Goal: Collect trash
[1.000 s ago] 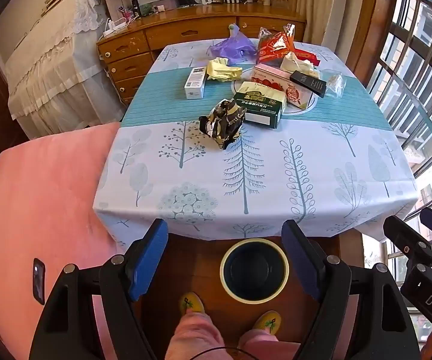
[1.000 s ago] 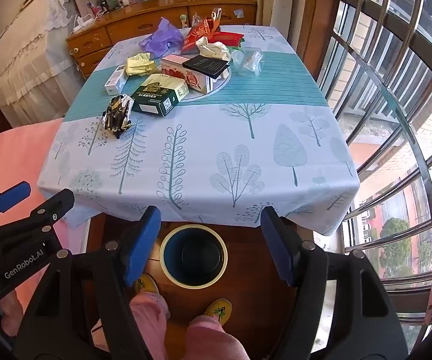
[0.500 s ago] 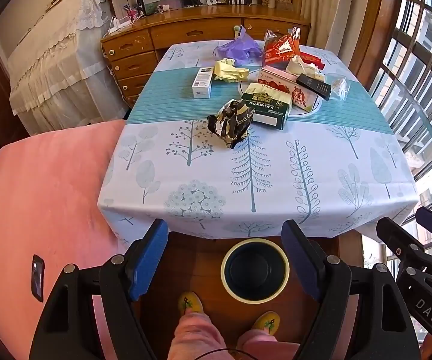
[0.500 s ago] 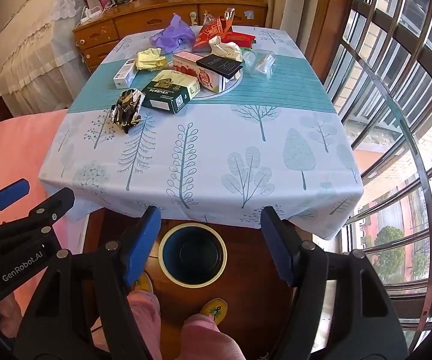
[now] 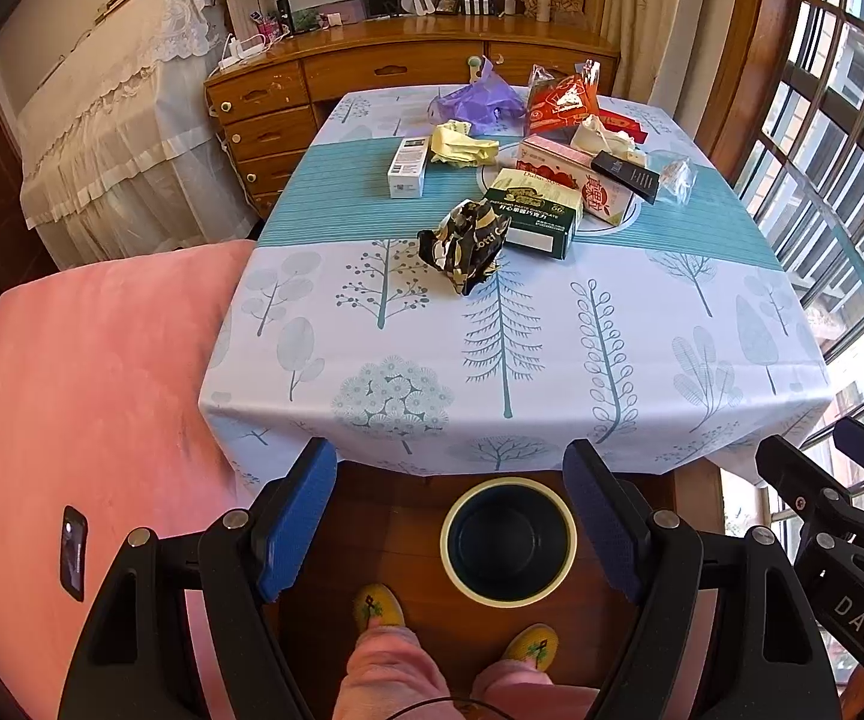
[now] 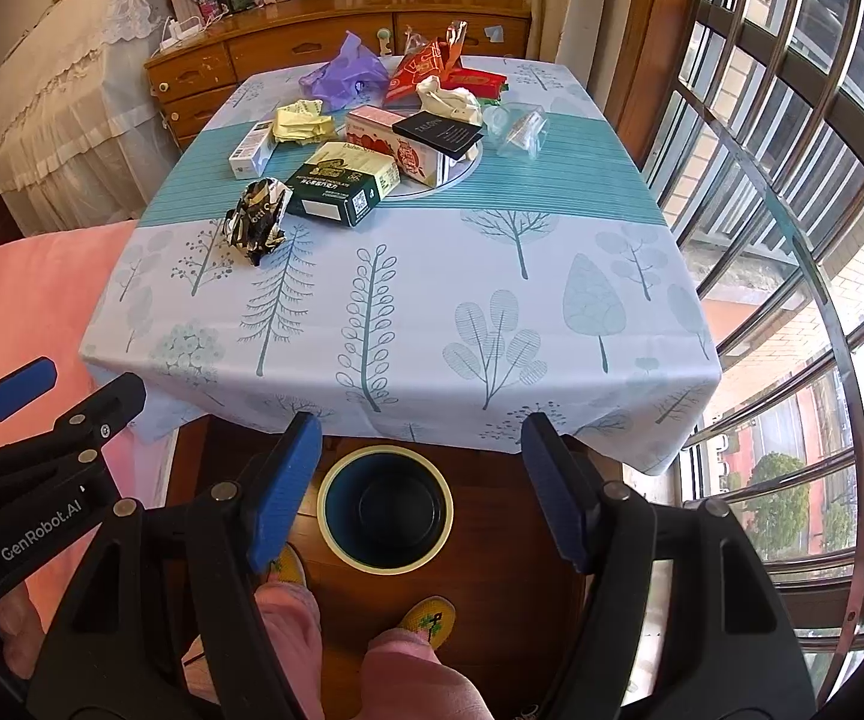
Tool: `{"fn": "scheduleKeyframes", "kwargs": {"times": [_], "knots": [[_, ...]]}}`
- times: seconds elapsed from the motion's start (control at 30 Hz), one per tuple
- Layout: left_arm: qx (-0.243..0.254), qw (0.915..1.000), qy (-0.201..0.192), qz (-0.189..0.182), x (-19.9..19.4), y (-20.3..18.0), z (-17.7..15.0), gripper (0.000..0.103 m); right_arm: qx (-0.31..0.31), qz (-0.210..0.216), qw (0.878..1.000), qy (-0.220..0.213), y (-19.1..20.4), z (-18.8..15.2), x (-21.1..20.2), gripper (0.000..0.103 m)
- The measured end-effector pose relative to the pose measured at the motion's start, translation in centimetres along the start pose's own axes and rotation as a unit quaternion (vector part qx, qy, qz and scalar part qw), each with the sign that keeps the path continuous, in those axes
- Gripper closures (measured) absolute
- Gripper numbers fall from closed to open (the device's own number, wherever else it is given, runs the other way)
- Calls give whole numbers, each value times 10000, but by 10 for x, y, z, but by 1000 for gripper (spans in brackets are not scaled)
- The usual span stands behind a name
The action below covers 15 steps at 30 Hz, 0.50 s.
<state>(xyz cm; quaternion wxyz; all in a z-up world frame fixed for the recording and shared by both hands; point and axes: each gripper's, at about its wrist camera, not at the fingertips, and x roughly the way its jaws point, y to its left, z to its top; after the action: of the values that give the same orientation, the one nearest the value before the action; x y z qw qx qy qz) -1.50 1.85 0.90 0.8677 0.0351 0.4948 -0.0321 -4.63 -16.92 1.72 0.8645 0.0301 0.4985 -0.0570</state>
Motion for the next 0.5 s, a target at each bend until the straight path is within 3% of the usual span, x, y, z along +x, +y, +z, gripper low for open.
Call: {"fn": "scheduleKeyframes", "kwargs": {"times": [0.5], "knots": [[-12,10000,-32,-53,-7,1,-4,23,68,20,9998,-187,-2,-4,-12,36]]}}
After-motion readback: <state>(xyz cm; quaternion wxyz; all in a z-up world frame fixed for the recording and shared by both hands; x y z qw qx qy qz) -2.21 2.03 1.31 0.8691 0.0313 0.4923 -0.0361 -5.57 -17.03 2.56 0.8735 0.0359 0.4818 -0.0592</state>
